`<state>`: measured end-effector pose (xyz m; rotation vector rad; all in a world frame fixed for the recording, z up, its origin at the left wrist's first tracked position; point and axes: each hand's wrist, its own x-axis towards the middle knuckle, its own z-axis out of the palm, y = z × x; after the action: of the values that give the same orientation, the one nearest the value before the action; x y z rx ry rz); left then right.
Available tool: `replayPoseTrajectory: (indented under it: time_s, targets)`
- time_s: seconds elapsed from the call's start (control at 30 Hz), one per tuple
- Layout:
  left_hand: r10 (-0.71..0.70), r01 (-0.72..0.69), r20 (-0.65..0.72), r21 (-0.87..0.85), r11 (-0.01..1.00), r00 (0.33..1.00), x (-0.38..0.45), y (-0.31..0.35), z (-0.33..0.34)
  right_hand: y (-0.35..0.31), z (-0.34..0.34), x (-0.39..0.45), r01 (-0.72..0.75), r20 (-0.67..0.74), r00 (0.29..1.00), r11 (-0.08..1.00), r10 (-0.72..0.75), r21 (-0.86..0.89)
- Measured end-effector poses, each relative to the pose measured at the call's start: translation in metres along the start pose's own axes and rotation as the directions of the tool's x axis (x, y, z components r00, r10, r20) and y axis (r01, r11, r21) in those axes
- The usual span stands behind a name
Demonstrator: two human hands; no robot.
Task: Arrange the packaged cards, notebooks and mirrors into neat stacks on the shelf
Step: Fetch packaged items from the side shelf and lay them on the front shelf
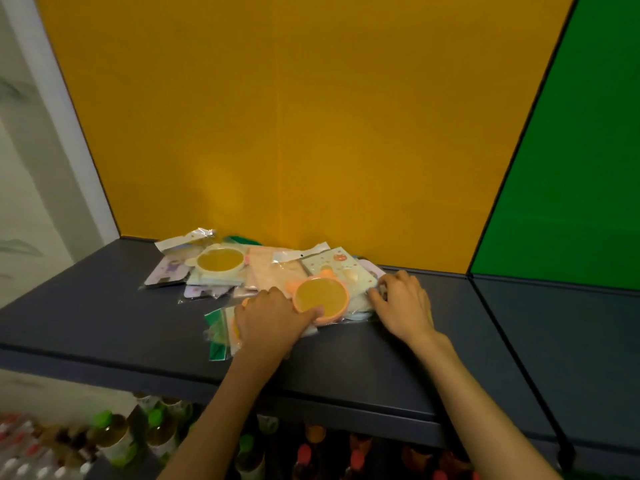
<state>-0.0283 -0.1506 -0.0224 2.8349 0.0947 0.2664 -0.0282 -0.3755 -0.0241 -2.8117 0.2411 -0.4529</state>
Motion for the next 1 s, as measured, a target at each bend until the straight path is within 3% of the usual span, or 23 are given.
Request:
replayPoseTrajectory:
  time_s: [0.13,0.3,0.47,0.67,0.77,0.87,1.0]
  targets:
    - [0.046,-0.034,0.057,-0.201,0.979,0.997,0.003,-0.002,0.001,-0.007,0.005,0.003,-0.074,0.018,0.997,0.997,0.074,-0.027]
    - [0.059,0.032,0.183,-0.455,0.89,0.981,0.007,0.004,0.0,-0.012,0.005,0.008,-0.111,0.043,0.993,0.993,0.113,-0.042]
    - [0.027,0.164,0.213,-0.82,0.548,0.977,0.013,-0.004,-0.015,-0.017,0.006,0.015,-0.143,0.058,0.988,0.989,0.146,-0.044]
    - [-0.134,0.31,0.287,-0.93,0.199,0.948,0.029,-0.033,-0.035,-0.026,0.009,0.019,-0.162,0.075,0.983,0.986,0.165,-0.047]
    - [-0.132,0.331,0.316,-0.937,0.115,0.94,0.032,-0.045,-0.04,-0.028,0.009,0.022,-0.231,0.092,0.97,0.969,0.223,0.092]
    - [-0.107,0.347,0.343,-0.938,0.02,0.933,0.032,-0.052,-0.041,-0.027,0.002,0.022,-0.368,0.165,0.93,0.843,0.329,0.392]
    - [-0.061,0.358,0.36,-0.933,-0.028,0.931,0.027,-0.053,-0.042,-0.029,-0.01,0.01,-0.445,0.283,0.88,0.452,0.381,0.773]
